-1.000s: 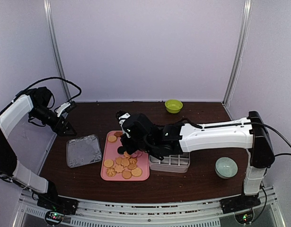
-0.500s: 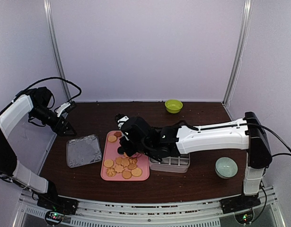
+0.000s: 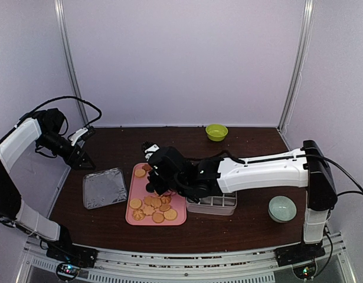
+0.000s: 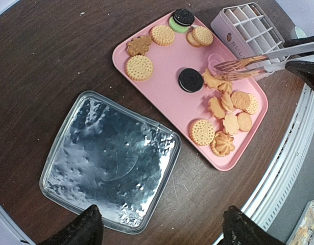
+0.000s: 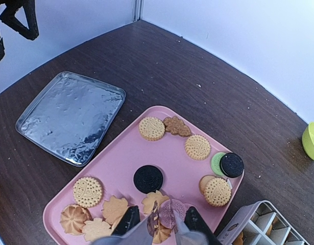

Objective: Pack the cookies
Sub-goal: Pick up the fake cookies from the plate, then place the fake cookies in the empty pocket of the box.

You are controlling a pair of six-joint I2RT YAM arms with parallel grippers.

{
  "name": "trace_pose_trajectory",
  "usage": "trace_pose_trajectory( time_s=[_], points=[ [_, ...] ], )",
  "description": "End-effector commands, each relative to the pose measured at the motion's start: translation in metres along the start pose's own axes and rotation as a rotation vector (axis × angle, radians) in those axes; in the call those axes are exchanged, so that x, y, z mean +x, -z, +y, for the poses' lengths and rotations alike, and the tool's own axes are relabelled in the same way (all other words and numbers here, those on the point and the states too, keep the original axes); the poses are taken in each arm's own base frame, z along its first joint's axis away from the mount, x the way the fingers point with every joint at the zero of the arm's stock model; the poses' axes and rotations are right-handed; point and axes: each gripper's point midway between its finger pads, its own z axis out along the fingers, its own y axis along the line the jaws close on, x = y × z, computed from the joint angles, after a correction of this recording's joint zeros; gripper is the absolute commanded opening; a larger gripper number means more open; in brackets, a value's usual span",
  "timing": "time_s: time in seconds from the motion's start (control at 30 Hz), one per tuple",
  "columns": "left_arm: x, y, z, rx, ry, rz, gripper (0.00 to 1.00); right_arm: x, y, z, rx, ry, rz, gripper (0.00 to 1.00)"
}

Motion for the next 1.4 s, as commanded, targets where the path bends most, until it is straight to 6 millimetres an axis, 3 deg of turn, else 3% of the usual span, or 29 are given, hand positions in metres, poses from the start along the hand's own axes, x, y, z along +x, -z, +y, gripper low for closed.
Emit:
trace_pose_trajectory(
  time_s=[0.0, 0.37, 0.83, 1.1, 1.37],
  points=[
    [-0.006, 0.006, 0.000, 0.004, -0.005, -0.022, 0.84, -0.021, 0.012, -0.021, 0.059, 0.015, -0.049, 0.17],
    [-0.007, 0.006, -0.001, 0.009, -0.001, -0.027, 0.84, -0.050, 0.031, -0.035, 0.072, -0.011, -0.118, 0.00],
    [-0.007, 0.005, 0.000, 0.011, 0.003, -0.025, 0.83, -0.052, 0.038, -0.064, 0.102, -0.063, -0.129, 0.00],
    [-0.009, 0.006, 0.000, 0.012, 0.000, -0.029, 0.83, -0.074, 0.081, -0.101, 0.129, -0.120, -0.191, 0.00],
    [-0.009, 0.007, -0.001, 0.016, 0.001, -0.030, 0.83, -0.063, 0.122, -0.142, 0.173, -0.176, -0.209, 0.00]
  ],
)
